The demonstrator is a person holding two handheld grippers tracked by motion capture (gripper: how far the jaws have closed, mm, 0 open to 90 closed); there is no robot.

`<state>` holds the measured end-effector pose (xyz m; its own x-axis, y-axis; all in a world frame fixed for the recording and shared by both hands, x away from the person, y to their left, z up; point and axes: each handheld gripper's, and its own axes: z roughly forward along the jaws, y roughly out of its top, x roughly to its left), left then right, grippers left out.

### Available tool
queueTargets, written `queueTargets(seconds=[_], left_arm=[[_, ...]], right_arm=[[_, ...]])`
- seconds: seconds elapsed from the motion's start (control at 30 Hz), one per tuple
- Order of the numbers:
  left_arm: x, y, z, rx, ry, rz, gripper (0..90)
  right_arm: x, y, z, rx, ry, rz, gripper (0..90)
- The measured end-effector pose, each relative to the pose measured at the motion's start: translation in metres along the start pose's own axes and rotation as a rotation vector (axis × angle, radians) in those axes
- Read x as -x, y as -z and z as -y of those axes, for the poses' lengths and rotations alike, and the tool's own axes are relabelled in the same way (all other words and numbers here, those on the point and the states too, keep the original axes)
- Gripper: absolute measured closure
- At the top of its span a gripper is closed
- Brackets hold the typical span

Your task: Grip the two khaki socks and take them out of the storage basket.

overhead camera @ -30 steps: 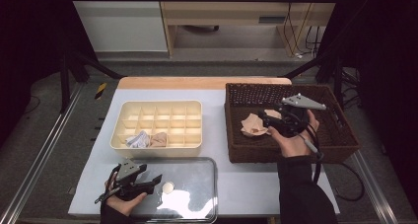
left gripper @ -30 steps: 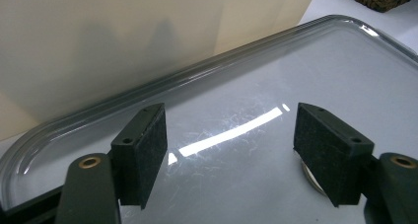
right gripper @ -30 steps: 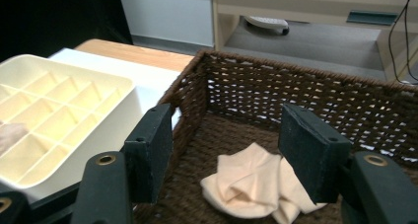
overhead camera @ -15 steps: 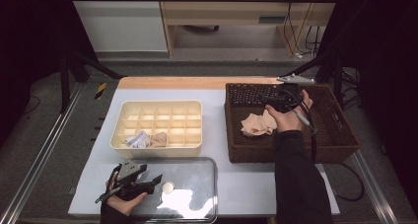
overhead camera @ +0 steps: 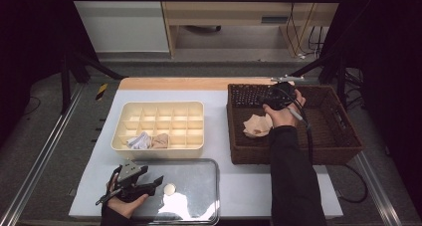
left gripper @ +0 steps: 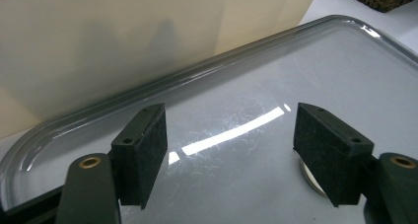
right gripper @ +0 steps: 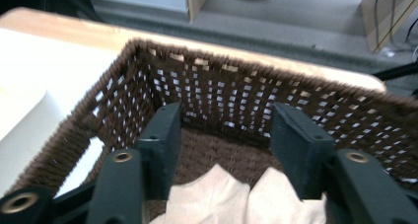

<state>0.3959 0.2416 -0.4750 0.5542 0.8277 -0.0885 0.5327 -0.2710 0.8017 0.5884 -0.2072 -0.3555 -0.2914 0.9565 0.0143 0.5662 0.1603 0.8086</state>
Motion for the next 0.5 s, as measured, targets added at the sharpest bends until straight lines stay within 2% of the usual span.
queueTargets(seconds=[0.23, 0.4, 0.5], left_arm=[[-0.001, 0.002, 0.000, -0.005, 0.000, -0.005, 28.4], [-0.001, 0.003, 0.000, -0.005, 0.001, -0.013, 28.4], [-0.001, 0.003, 0.000, -0.003, 0.006, -0.015, 28.5]], right_arm=[[-0.002, -0.011, 0.004, -0.039, 0.013, -0.003, 50.2], [-0.002, -0.018, 0.010, -0.097, 0.034, 0.006, 52.5], [0.000, -0.020, 0.013, -0.092, 0.026, 0.000, 54.0]])
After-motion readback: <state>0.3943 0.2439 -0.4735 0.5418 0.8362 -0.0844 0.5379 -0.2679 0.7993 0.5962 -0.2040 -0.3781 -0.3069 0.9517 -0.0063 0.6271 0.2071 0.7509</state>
